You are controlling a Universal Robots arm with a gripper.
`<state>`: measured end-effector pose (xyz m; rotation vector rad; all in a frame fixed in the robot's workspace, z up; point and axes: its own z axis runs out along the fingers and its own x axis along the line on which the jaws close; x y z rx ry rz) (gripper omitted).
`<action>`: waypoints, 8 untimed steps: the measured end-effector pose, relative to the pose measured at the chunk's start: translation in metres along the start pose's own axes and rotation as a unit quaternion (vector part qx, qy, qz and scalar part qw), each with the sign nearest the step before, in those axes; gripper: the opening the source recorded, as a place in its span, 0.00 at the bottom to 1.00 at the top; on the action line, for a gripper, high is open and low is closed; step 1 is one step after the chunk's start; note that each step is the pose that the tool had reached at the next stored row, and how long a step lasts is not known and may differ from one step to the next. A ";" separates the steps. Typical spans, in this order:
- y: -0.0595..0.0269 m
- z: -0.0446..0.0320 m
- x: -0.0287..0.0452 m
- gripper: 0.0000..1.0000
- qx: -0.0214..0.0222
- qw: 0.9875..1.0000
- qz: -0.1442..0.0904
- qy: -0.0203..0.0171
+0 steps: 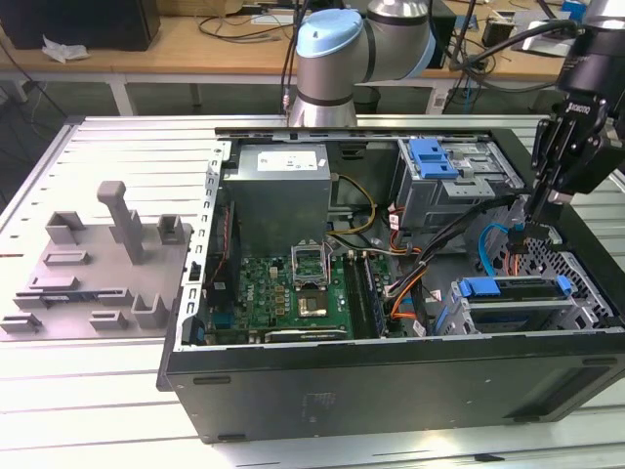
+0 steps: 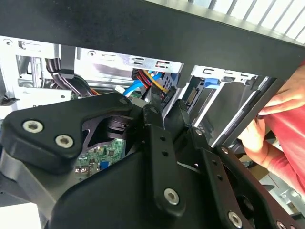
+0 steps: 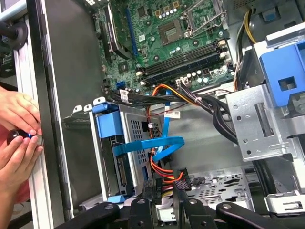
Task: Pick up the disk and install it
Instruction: 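Insert the first disk wire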
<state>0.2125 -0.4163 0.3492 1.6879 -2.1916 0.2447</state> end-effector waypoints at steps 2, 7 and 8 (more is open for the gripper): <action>-0.0004 0.0013 0.0007 0.31 0.000 1.000 0.000 0.000; -0.0016 0.0045 0.0032 0.31 0.000 1.000 0.000 0.000; -0.0019 0.0055 0.0036 0.31 0.000 1.000 0.000 0.000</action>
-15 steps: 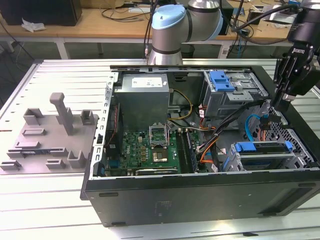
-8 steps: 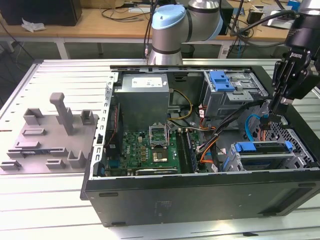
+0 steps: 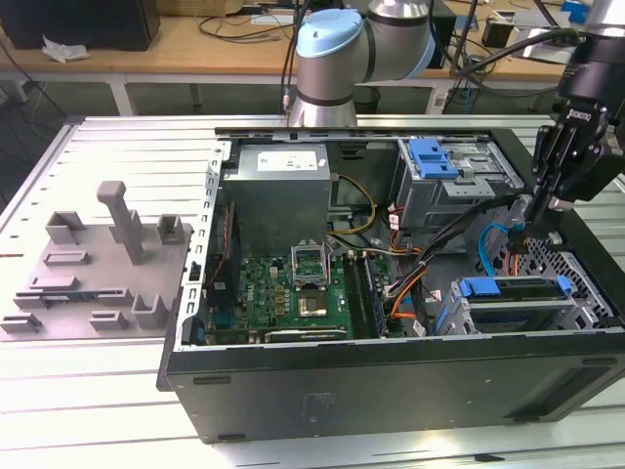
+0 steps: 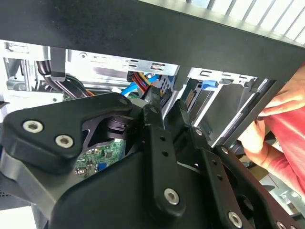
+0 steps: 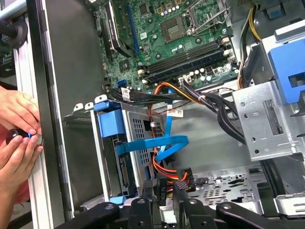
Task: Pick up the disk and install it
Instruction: 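Insert the first disk wire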
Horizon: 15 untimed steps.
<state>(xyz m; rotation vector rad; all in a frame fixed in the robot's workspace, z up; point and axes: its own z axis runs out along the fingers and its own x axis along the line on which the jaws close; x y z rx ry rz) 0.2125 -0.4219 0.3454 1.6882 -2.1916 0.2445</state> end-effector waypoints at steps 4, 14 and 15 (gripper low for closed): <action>-0.0003 0.0032 -0.0010 0.31 0.000 1.000 0.000 0.000; 0.0006 0.0059 -0.0018 0.31 0.000 1.000 0.000 0.000; 0.0009 0.0062 -0.0018 0.31 0.000 1.000 0.000 0.000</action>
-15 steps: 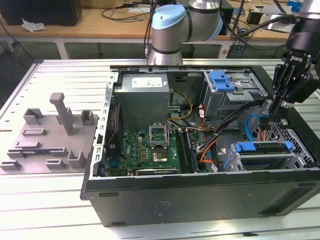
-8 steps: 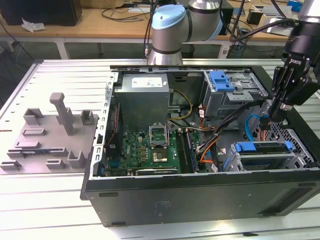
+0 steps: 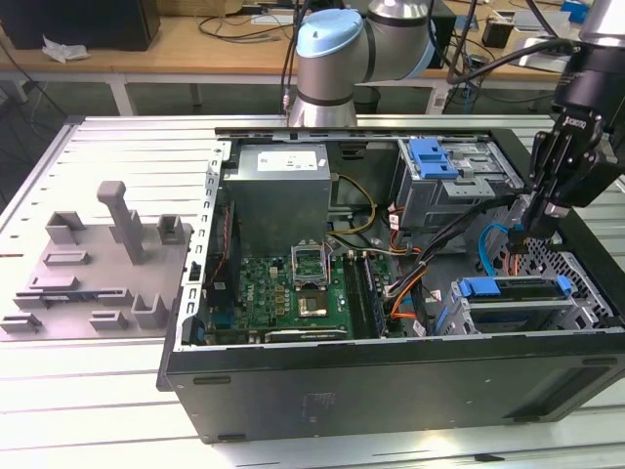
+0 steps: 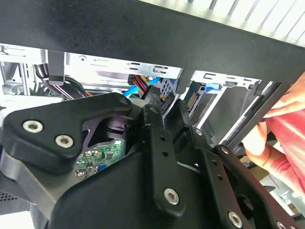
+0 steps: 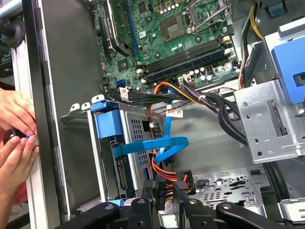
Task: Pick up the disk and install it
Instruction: 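Insert the first disk wire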
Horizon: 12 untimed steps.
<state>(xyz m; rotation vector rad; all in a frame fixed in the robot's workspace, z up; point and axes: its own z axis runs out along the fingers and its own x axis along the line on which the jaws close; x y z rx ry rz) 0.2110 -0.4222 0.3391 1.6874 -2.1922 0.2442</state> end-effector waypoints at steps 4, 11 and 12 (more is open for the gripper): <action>0.0007 0.0004 0.0000 0.23 0.000 1.000 0.000 0.000; 0.0014 0.0010 0.0001 0.17 0.000 1.000 0.000 0.000; 0.0024 0.0011 0.0003 0.17 0.000 1.000 0.000 0.000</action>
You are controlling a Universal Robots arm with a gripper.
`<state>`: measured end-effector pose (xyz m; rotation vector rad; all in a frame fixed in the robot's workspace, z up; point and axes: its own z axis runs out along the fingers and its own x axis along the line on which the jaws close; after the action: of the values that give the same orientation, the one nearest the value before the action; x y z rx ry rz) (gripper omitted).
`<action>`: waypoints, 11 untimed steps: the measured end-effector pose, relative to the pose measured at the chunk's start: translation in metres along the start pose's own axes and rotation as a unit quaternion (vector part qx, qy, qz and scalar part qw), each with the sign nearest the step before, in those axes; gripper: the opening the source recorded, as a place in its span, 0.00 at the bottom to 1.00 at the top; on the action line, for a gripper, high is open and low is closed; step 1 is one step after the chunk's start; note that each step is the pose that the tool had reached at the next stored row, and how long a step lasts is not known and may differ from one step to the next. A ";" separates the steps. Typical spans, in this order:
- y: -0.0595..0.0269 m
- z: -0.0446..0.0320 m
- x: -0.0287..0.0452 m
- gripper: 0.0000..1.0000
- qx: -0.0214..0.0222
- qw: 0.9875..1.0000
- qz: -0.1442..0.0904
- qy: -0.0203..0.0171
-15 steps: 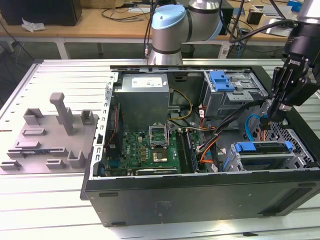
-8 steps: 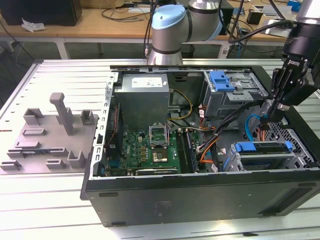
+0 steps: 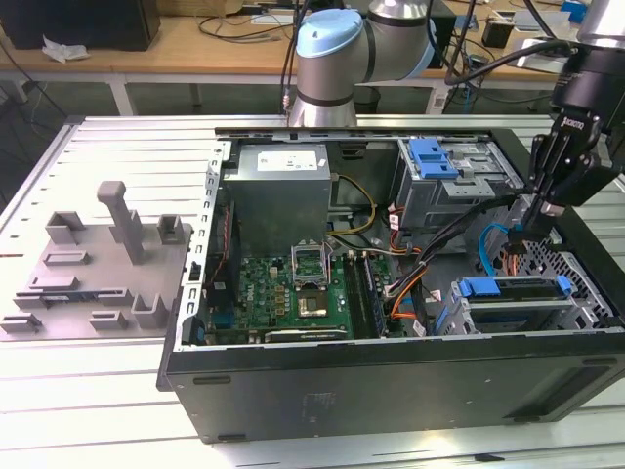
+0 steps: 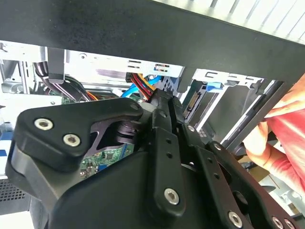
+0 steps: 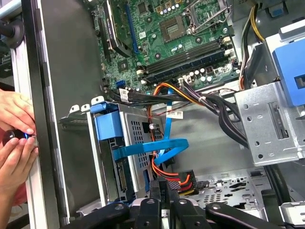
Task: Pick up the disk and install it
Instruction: 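Insert the first disk wire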
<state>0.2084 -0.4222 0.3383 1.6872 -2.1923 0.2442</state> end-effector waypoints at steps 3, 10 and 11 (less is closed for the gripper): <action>0.0031 0.0008 0.0019 0.17 0.000 1.000 0.000 -0.001; 0.0072 0.0019 0.0117 0.17 0.004 1.000 0.001 -0.010; 0.0072 0.0021 0.0130 0.17 0.005 1.000 0.001 -0.012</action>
<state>0.1982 -0.4326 0.3420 1.7017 -2.2130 0.2359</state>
